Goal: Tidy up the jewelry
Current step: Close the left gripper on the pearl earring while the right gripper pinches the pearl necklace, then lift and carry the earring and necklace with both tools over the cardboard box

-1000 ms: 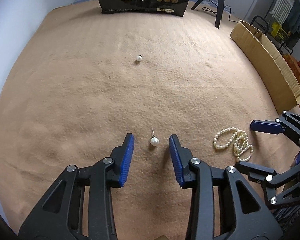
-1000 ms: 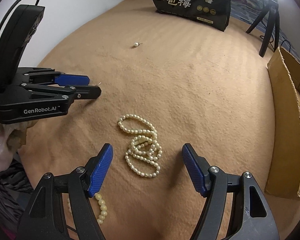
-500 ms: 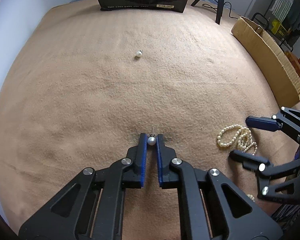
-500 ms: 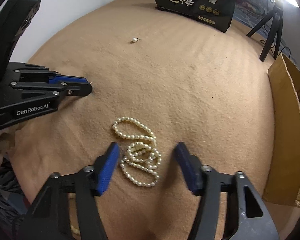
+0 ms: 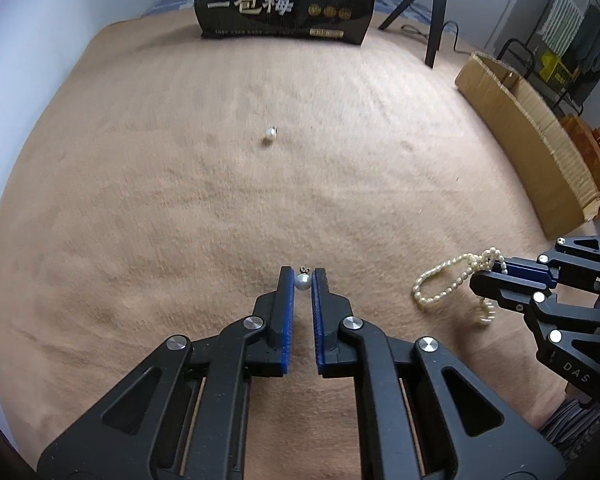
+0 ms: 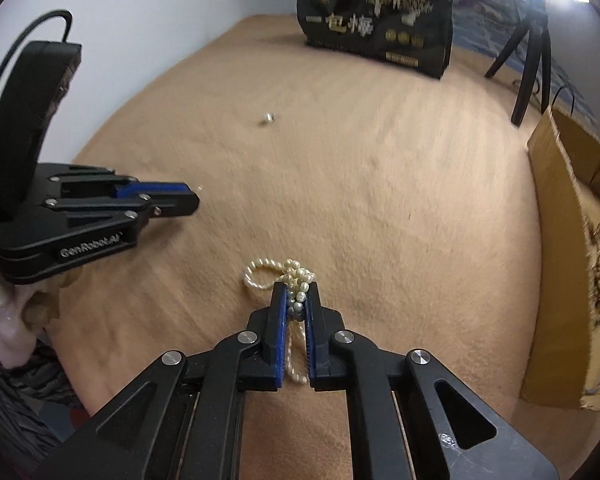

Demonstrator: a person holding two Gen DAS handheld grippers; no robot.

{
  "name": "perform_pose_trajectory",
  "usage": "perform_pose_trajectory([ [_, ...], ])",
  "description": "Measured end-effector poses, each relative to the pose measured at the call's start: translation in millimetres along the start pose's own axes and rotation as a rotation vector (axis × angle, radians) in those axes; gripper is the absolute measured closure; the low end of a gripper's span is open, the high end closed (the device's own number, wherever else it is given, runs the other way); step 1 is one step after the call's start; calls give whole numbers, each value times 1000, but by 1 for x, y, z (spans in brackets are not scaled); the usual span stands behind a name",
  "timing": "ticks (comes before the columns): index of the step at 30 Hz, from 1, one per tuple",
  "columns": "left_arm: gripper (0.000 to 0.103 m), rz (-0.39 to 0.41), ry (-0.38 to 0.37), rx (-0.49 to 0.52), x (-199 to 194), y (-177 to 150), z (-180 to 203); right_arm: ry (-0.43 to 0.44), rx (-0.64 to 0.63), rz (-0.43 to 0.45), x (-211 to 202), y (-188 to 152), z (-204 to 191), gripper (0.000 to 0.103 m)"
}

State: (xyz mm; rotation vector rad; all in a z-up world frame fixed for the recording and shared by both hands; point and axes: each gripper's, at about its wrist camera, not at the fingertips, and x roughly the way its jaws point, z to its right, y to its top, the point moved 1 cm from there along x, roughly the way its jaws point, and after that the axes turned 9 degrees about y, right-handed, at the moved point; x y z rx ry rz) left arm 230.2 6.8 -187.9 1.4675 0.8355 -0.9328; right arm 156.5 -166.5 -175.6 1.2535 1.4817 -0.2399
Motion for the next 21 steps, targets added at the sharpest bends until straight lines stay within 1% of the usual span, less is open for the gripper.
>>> perform_pose_trajectory([
  [9,96,92,-42,-22,-34,18,8,-10,-21,107,-36,15,-9,97],
  [16,96,161,-82,-28,-61,35,24,-23,-5,211,-73,34,0,97],
  [21,96,209,-112,-6,-80,44,44,-36,11,278,-102,40,10,97],
])
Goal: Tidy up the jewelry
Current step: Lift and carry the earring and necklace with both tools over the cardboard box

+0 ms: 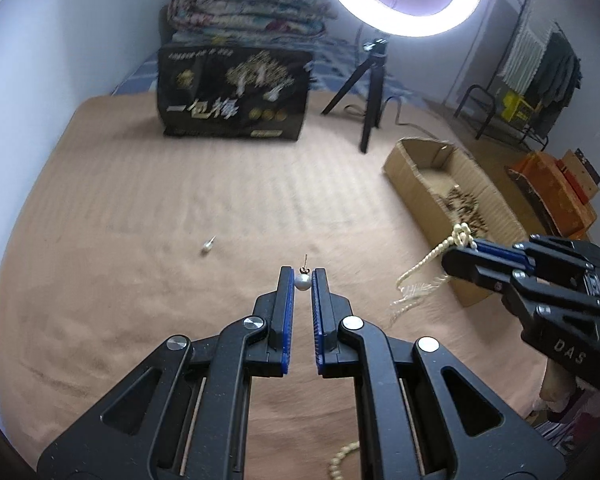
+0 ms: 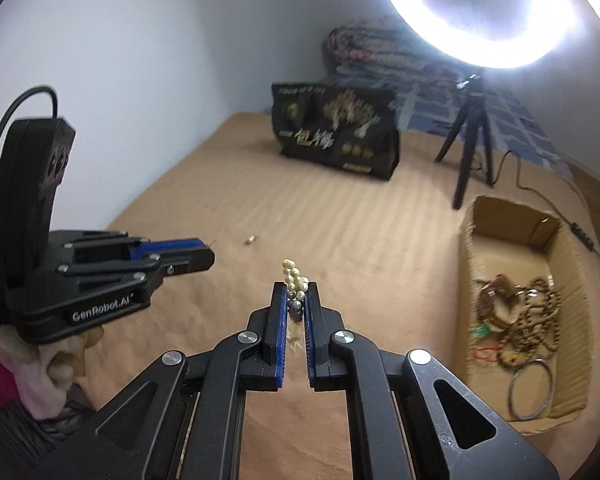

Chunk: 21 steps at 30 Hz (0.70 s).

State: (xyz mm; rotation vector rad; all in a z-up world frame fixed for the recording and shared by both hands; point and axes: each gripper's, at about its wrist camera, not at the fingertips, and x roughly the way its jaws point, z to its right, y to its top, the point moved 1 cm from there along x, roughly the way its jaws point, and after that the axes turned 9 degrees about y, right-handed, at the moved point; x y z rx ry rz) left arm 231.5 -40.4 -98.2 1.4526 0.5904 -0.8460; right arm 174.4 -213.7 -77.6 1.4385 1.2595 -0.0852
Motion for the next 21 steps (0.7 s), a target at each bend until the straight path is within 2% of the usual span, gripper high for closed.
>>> perform_pose_trajectory([
  [21,96,62,-109,52,-11,28,79,-76,83,214,-99,23,52,97],
])
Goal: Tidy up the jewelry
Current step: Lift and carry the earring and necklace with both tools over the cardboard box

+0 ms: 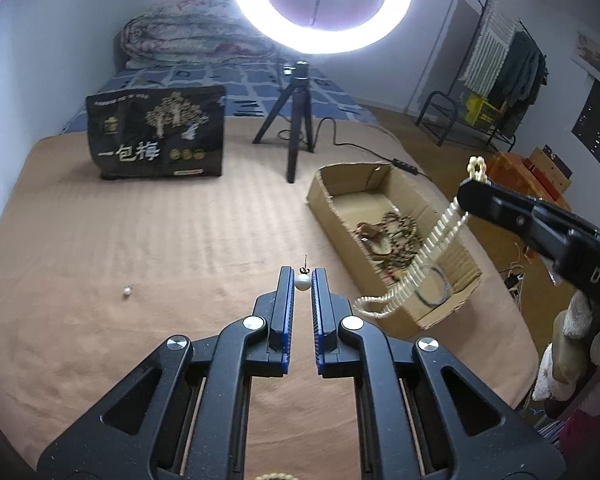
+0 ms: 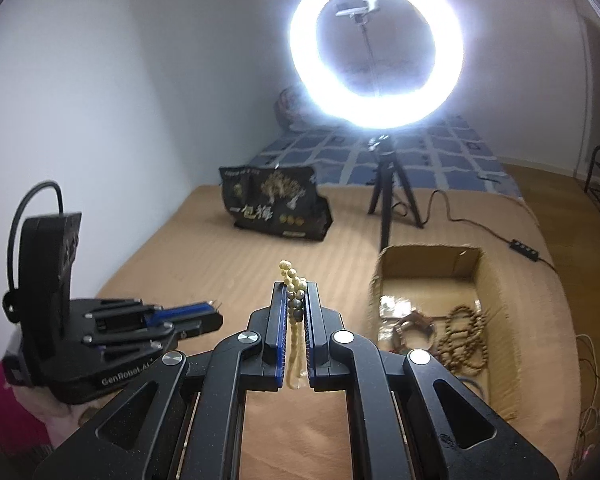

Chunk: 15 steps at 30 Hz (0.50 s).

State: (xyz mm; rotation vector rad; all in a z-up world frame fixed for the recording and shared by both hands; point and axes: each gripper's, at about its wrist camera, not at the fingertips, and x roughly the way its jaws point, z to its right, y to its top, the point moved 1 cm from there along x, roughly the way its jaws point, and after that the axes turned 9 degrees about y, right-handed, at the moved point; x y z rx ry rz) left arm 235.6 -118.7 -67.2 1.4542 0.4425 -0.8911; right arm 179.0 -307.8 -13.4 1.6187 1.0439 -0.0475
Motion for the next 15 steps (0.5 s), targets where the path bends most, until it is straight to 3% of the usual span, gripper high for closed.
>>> perform_pose_trajectory([
  [15,96,1,-88,67,21,14,70,-111,91,42,-36,6,69,97],
])
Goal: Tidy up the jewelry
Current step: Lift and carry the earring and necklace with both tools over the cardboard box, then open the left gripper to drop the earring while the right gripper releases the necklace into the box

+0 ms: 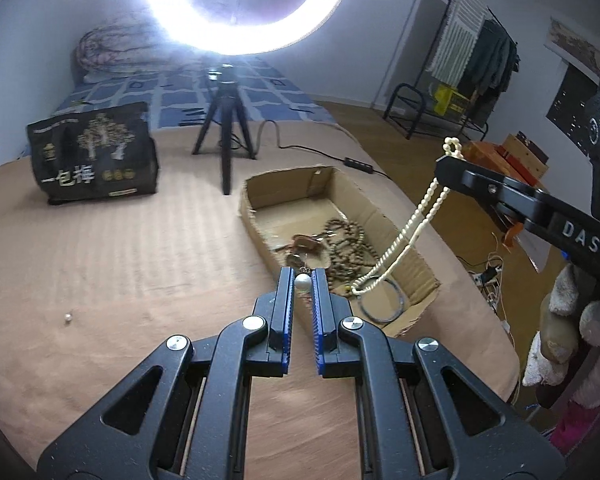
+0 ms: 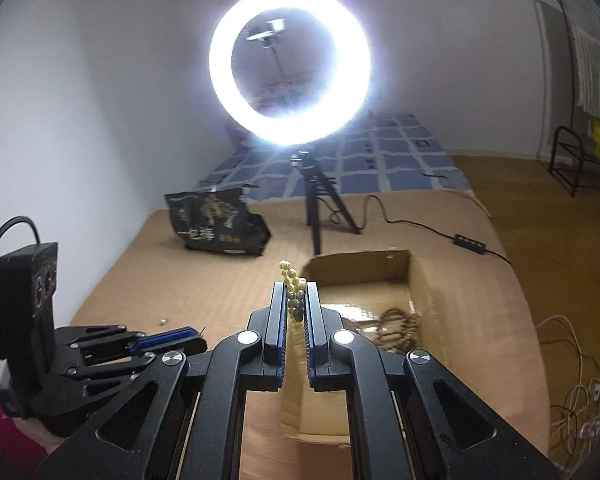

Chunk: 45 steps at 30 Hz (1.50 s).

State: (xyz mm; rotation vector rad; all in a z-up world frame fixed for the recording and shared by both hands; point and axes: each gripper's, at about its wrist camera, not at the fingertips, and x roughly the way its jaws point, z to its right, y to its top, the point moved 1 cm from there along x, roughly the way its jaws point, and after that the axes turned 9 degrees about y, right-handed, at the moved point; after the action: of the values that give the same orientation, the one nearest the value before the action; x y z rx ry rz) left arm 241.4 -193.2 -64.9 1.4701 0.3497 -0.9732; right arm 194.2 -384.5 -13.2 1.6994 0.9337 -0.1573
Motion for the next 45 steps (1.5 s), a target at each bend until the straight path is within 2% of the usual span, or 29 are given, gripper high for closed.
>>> perform_pose_trajectory([
  [15,96,-70,-43,55,39,-6,43,-76,94,-77,12,-14,57,97],
  [27,96,-61,-45,62,46,-3,51,-101,119,-111,19,-19,72,96],
  [29,87,-66,-43,60,48,-3,51,-108,113,-120,20,-20,71,96],
  [30,66,-66,-39,58,48,-3,51,-107,111,-121,20,-20,71,96],
  [31,50,-60,-36,53,48,-3,50,-109,110,-123,19,-21,71,91],
  [32,47,-52,-34,50,47,-3,50,-112,112,-125,19,-21,71,86],
  [34,46,-37,-22,46,45,-2,48,-118,114,-121,19,-21,71,61],
  [37,44,-40,-19,38,46,-1,47,-129,118,-109,16,-20,71,41],
  [39,41,-43,-18,35,46,-1,46,-138,116,-110,16,-20,71,37],
  [45,40,-39,-12,40,45,-1,47,-154,113,-120,17,-20,69,32],
])
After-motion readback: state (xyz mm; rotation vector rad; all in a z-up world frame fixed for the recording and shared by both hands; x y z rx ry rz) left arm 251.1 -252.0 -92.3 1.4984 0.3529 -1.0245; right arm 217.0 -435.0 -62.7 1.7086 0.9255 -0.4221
